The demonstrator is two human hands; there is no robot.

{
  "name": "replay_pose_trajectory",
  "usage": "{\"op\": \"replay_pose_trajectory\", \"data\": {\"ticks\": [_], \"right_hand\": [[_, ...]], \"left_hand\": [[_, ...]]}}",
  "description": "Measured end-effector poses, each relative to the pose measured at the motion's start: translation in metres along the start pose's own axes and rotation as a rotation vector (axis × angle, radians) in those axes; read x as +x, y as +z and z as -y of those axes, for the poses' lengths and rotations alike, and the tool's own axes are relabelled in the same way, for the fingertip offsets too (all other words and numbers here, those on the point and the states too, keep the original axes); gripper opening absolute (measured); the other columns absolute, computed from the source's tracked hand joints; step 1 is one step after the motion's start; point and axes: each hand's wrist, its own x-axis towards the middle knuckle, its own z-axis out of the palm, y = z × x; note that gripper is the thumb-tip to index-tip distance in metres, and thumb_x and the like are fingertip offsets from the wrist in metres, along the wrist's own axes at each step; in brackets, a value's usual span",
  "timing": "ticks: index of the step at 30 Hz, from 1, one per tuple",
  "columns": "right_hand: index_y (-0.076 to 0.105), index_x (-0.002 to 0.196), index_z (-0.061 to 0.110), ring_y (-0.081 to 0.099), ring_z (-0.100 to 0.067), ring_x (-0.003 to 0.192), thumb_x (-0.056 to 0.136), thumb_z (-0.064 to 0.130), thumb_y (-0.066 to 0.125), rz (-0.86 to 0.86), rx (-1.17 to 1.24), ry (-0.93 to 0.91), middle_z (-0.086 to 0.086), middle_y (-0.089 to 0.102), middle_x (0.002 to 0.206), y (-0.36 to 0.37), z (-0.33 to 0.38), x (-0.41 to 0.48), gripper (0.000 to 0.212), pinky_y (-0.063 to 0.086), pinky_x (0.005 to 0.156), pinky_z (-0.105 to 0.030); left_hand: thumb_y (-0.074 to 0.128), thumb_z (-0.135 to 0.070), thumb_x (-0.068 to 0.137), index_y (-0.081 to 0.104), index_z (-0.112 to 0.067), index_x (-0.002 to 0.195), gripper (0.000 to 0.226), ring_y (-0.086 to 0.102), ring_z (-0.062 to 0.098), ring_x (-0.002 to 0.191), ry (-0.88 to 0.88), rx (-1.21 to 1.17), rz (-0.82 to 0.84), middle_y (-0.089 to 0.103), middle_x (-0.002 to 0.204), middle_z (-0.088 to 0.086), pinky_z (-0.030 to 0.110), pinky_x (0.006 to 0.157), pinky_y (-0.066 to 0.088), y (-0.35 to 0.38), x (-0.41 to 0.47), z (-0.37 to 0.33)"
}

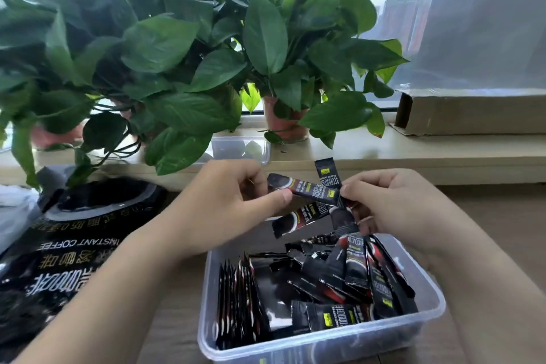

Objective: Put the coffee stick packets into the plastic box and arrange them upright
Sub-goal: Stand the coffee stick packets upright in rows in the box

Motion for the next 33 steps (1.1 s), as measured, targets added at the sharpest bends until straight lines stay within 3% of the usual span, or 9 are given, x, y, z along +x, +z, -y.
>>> {"op": "replay_pose_trajectory", "data": {"ticks": [3,6,8,13,17,20,26,31,33], "right_hand": [[0.077,0.073,0.011,0.06,-0.019,0.053,0.09,0.013,0.067,-0.001,0.063,0.018,-0.012,0.069,0.068,0.005,-0.005,0.003,0.02,0.053,0.053,-0.03],[0.077,0.074,0.013,0.059,-0.017,0.051,0.091,0.016,0.066,0.037,-0.009,-0.007,-0.007,0.068,0.062,0.007,-0.007,0.004,0.02,0.058,0.062,-0.037],[0.077,0.076,0.018,0.06,-0.014,0.052,0.091,0.021,0.066,0.048,-0.089,-0.032,-0.006,0.072,0.065,0.008,-0.008,0.004,0.019,0.058,0.067,-0.035],[0.078,0.076,0.018,0.057,-0.01,0.047,0.091,0.02,0.067,0.028,-0.08,-0.051,0.0,0.067,0.058,0.015,-0.007,0.003,0.019,0.05,0.049,-0.018],[0.077,0.075,0.016,0.057,-0.011,0.045,0.089,0.017,0.067,0.006,-0.03,-0.053,0.002,0.064,0.053,0.021,-0.009,0.005,0.017,0.051,0.055,-0.028],[0.077,0.075,0.013,0.059,-0.014,0.046,0.088,0.015,0.068,-0.002,0.033,-0.05,-0.001,0.066,0.053,0.025,-0.01,0.005,0.016,0.049,0.058,-0.033],[0.075,0.082,0.012,0.062,-0.015,0.049,0.092,0.012,0.067,0.005,0.114,-0.024,-0.001,0.069,0.059,0.028,-0.009,0.0,0.013,0.047,0.048,-0.02],[0.074,0.089,0.016,0.071,-0.02,0.056,0.098,0.015,0.059,0.008,0.104,-0.018,-0.003,0.074,0.073,0.034,-0.008,-0.002,0.017,0.062,0.059,-0.033],[0.072,0.092,0.016,0.072,-0.021,0.056,0.1,0.017,0.056,0.017,0.093,-0.019,-0.004,0.074,0.075,0.037,-0.008,-0.004,0.018,0.063,0.06,-0.031]], "left_hand": [[0.086,-0.052,0.06,0.049,-0.022,0.072,0.049,0.072,0.014,0.086,-0.002,-0.143,-0.087,0.071,0.099,-0.007,0.04,0.073,0.061,0.015,-0.001,0.003],[0.093,-0.041,0.057,0.047,-0.022,0.076,0.053,0.06,0.012,0.12,0.081,-0.146,-0.135,0.058,0.126,-0.016,0.042,0.085,0.06,0.023,-0.006,0.011],[0.094,-0.037,0.058,0.051,-0.022,0.085,0.053,0.054,0.011,0.129,0.132,-0.092,-0.082,0.051,0.139,-0.016,0.045,0.097,0.053,0.023,-0.009,0.017],[0.093,-0.039,0.062,0.063,-0.031,0.119,0.065,0.062,0.001,0.118,0.203,-0.018,-0.04,0.064,0.126,-0.022,0.029,0.097,0.052,0.022,-0.018,0.022],[0.09,-0.029,0.069,0.076,-0.027,0.109,0.042,0.07,-0.002,0.097,0.284,0.02,-0.104,0.075,0.102,-0.02,0.021,0.085,0.056,0.022,-0.018,0.028],[0.09,-0.032,0.065,0.078,-0.023,0.107,0.044,0.07,-0.005,0.098,0.259,-0.006,-0.103,0.075,0.103,-0.02,0.021,0.086,0.057,0.023,-0.019,0.027],[0.088,-0.023,0.07,0.08,-0.02,0.103,0.034,0.07,-0.006,0.096,0.274,-0.001,-0.165,0.076,0.102,-0.016,0.016,0.086,0.055,0.025,-0.02,0.03],[0.08,-0.017,0.076,0.079,-0.021,0.104,0.028,0.07,-0.001,0.094,0.311,0.04,-0.167,0.076,0.102,-0.016,0.021,0.08,0.058,0.027,-0.019,0.031],[0.078,-0.017,0.078,0.08,-0.024,0.104,0.027,0.07,0.001,0.093,0.306,0.063,-0.17,0.075,0.101,-0.02,0.024,0.079,0.057,0.027,-0.019,0.03]]}}
